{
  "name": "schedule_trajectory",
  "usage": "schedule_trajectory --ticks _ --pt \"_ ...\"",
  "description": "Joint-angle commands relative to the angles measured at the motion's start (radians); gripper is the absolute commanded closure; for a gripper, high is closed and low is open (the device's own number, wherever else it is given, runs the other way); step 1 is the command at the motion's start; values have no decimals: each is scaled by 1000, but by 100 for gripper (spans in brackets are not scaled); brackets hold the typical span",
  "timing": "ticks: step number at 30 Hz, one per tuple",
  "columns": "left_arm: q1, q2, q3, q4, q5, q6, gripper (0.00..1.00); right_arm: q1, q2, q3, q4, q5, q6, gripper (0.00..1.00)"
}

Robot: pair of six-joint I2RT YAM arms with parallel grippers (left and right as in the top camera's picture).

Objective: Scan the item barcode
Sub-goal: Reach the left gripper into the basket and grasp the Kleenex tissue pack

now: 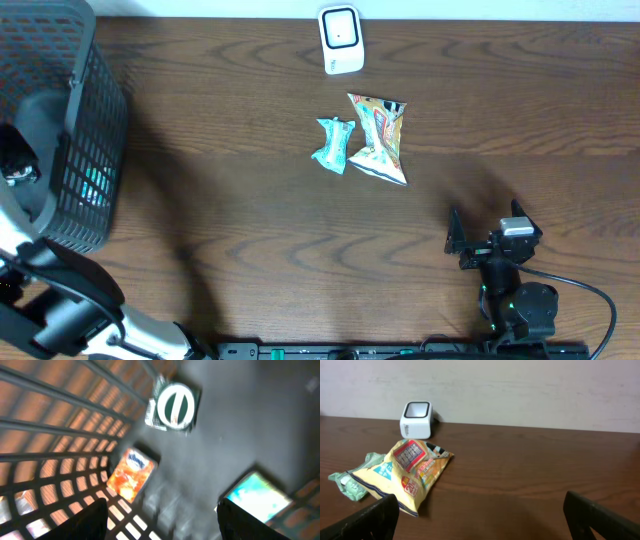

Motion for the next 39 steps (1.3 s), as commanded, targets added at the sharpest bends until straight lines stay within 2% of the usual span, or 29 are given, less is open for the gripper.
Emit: schedule_trajectory --ticks 1,3,16,22,26,31,32,35,39 --pt "4 82 -11 -40 -134 67 31 6 -6 -2 -5 5 -7 1" --pt "4 129 -11 -61 -190 67 31 6 -6 -1 -5 5 -6 1" --pt "14 324 -57 -68 -295 67 31 6 -6 -2 -5 5 -7 1" --pt "56 331 -64 -45 -276 66 34 6 -6 -2 -5 5 -7 1" --pt "77 333 -66 -31 -187 67 35 6 -6 -1 -5 5 -7 1" --pt "87 342 -97 5 -185 71 35 6 -6 -1 -5 5 -7 1" --pt "90 344 -111 24 -185 71 36 6 -6 -2 -5 5 -7 1" --pt "93 344 -130 60 -185 71 53 6 -6 -2 -5 5 -7 1" --pt "93 344 -142 102 -185 79 53 6 -6 -1 -5 5 -7 1"
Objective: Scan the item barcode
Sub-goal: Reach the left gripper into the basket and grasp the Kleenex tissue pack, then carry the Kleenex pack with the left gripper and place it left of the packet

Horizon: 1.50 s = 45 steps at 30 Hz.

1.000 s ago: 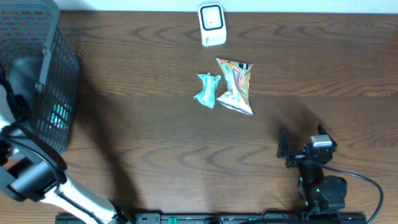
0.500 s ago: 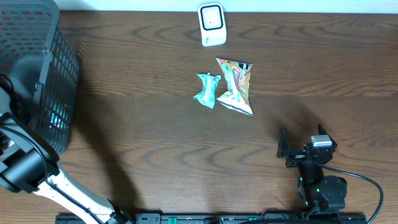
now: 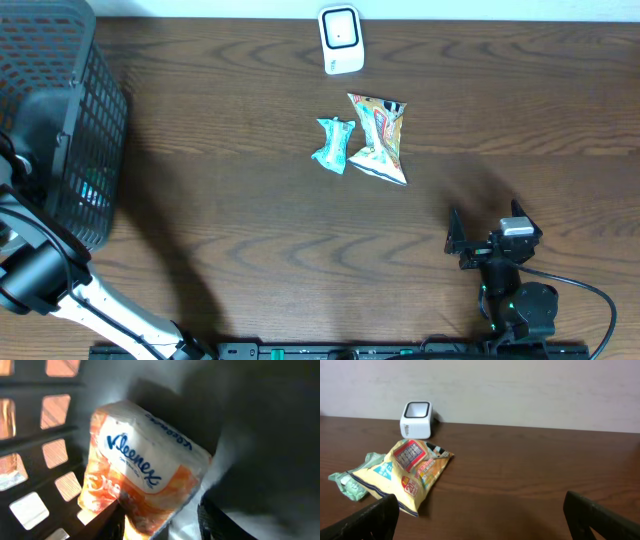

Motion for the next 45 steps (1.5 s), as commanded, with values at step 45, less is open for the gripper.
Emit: schedule_trajectory --ticks 45 --pt "-972 -493 -34 108 513 -669 92 6 -6 -1 -5 5 -7 1"
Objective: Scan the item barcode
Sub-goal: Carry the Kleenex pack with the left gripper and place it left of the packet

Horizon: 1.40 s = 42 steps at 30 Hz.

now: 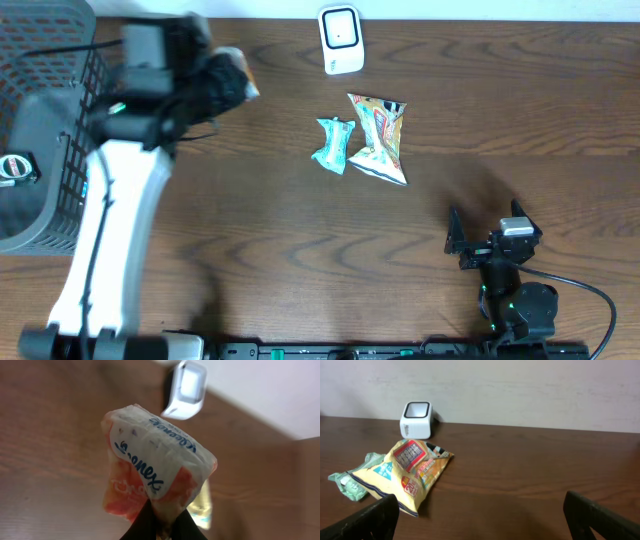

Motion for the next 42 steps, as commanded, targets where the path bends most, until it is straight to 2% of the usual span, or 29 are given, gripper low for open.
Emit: schedule_trajectory --ticks 1,8,9,11,12,18,24,28,30,31,33,34,35,38,39,42 --pt "-79 139 -9 -22 -200 38 93 6 -6 -1 -5 5 -6 1" --pt "-192 404 -9 19 -205 37 92 6 -6 -2 -5 5 -7 1" --pt "-205 448 -9 44 -205 37 86 6 -6 -1 -5 5 -6 1" --pt "-211 480 -9 59 -205 37 65 6 -6 -2 -5 5 -6 1" --pt "-212 489 -9 59 -205 37 60 6 -6 -1 -5 5 -7 1" --pt "-203 474 31 58 -205 52 57 6 -6 -1 -5 5 -7 1" --pt "-119 293 115 60 -213 185 48 6 -6 -1 -5 5 -7 1" --pt "27 105 122 67 -422 187 47 6 -6 -2 -5 5 -6 1" --pt "116 39 122 67 -530 187 41 6 -6 -1 -5 5 -6 1" --pt "248 -19 122 71 -627 188 40 6 -6 -2 -5 5 -7 1" --pt "366 -40 122 70 -640 214 40 6 -6 -2 -5 5 -6 1" --pt "428 -40 122 67 -639 216 36 6 -6 -2 -5 5 -7 1" --pt "552 -31 120 43 -595 217 30 6 -6 -2 -5 5 -7 1" --pt "711 4 120 -9 -457 225 30 6 -6 -2 -5 5 -7 1" --pt "789 34 120 -38 -351 249 30 6 -6 -2 -5 5 -7 1" --pt "913 119 120 -97 -142 354 30 6 -6 -1 -5 5 -7 1"
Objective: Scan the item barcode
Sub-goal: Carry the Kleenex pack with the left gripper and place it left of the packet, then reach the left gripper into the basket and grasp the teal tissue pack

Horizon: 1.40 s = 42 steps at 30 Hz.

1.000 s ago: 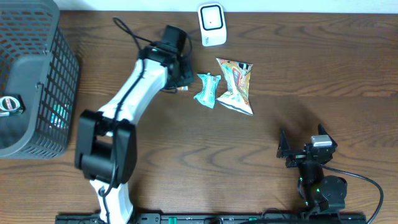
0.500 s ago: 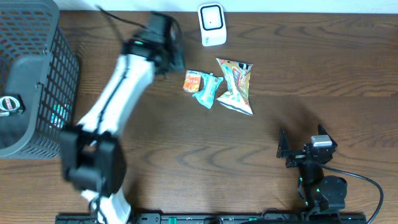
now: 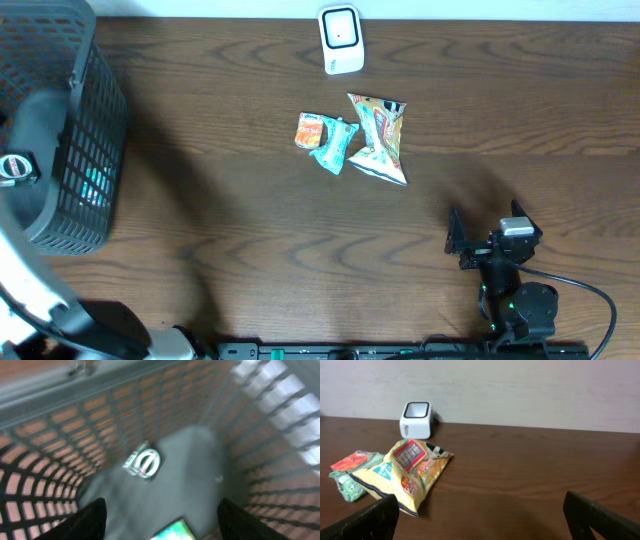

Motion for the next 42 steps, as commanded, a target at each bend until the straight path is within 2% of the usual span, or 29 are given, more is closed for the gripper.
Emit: schedule_trajectory --ticks 1,5,6,14,22,31,33,34,36,38,39,42 --pt "117 105 -5 -63 304 159 30 6 -6 -1 -5 4 -7 1" --pt "161 199 -5 -117 414 306 29 6 -6 -2 -5 4 -7 1" --pt "166 250 -5 -142 457 367 25 6 -6 -2 -5 4 -7 1" --pt "166 447 -5 -215 677 500 24 6 -6 -1 -5 4 -7 1" --pt "166 581 -19 -270 694 562 24 6 -6 -2 -5 4 -7 1" --pt "155 602 -69 -246 692 592 25 6 -6 -1 -5 4 -7 1" --pt "155 602 -80 -239 670 592 32 6 -6 -2 -5 4 -7 1" --pt "155 602 -88 -235 643 591 48 6 -6 -1 -5 4 -7 1" --pt "155 602 -95 -227 633 591 65 6 -6 -2 -5 4 -7 1" --pt "155 602 -95 -220 633 559 89 6 -6 -1 -5 4 -7 1" --pt "156 602 -90 -220 633 536 92 6 -6 -1 -5 4 -7 1" --pt "158 597 -50 -232 634 445 93 6 -6 -1 -5 4 -7 1"
